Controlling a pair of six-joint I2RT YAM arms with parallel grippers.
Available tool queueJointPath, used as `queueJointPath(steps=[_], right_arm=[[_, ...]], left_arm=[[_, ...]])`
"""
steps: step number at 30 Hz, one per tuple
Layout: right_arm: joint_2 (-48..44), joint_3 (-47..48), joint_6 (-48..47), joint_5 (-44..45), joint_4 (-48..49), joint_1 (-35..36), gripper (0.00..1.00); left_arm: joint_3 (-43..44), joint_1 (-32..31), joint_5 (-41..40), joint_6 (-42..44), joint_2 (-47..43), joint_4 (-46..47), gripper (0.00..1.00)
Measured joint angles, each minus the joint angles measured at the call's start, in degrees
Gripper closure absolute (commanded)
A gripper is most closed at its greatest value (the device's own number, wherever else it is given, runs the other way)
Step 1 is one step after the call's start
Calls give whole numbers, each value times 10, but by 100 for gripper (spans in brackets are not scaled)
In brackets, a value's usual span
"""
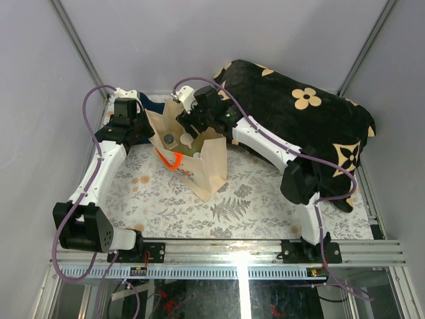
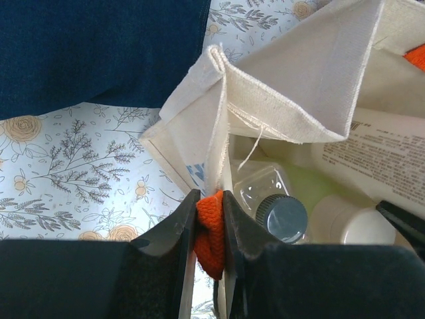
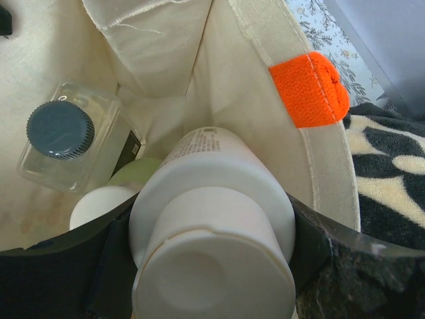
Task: Place the personal care products into the canvas bag
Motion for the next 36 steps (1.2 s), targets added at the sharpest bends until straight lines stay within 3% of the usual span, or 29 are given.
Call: queueJointPath(steps=[5, 13, 20, 36], right_arm=[[4, 9, 0, -2, -17, -2, 100], [61, 103, 3, -24, -78, -6, 100], [59, 110, 5, -15, -100, -6, 100], [-76, 39, 9, 28, -177, -6, 100]], left_arm=[[3, 0, 3, 0, 7, 2, 100], [7, 0, 5, 0, 14, 3, 100], [7, 0, 6, 0, 14, 3, 100], [8, 0, 13, 0, 15, 5, 100]])
